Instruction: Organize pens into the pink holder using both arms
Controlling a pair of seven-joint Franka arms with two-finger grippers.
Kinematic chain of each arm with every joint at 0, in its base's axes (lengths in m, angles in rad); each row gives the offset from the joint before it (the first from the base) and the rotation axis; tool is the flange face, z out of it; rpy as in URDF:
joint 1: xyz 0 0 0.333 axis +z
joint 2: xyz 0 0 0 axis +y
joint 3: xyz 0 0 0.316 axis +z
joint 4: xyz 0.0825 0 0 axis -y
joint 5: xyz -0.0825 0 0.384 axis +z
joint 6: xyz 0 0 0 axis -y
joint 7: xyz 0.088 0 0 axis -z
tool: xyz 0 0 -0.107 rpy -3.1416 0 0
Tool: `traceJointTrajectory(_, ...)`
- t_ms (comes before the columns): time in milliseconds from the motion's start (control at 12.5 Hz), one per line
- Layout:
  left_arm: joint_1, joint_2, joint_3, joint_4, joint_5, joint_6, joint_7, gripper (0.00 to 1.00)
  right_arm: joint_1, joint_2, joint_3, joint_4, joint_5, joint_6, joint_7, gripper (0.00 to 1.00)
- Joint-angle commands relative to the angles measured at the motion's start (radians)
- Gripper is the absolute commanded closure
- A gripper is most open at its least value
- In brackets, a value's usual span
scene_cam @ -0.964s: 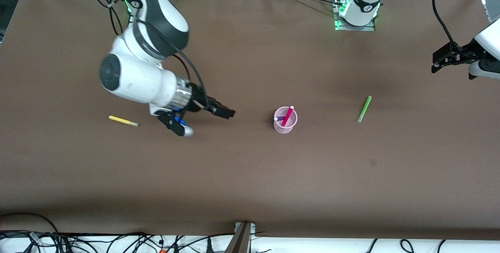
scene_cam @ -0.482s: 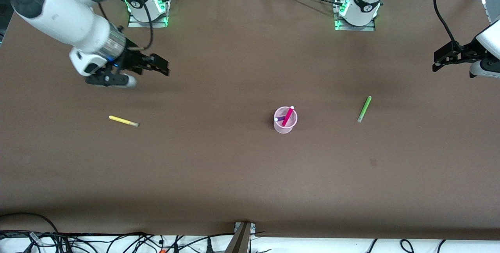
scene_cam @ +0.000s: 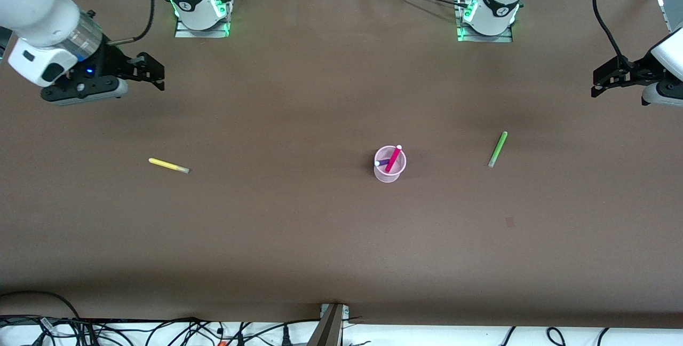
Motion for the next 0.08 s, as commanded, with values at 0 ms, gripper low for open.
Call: traceJointTrajectory(0, 0.002, -0.006, 0.002, 0.009, -0.014, -0.018, 0.003, 0.00, -0.135, -0.010, 0.148, 0.007, -0.011, -0.020, -0.012, 0.00)
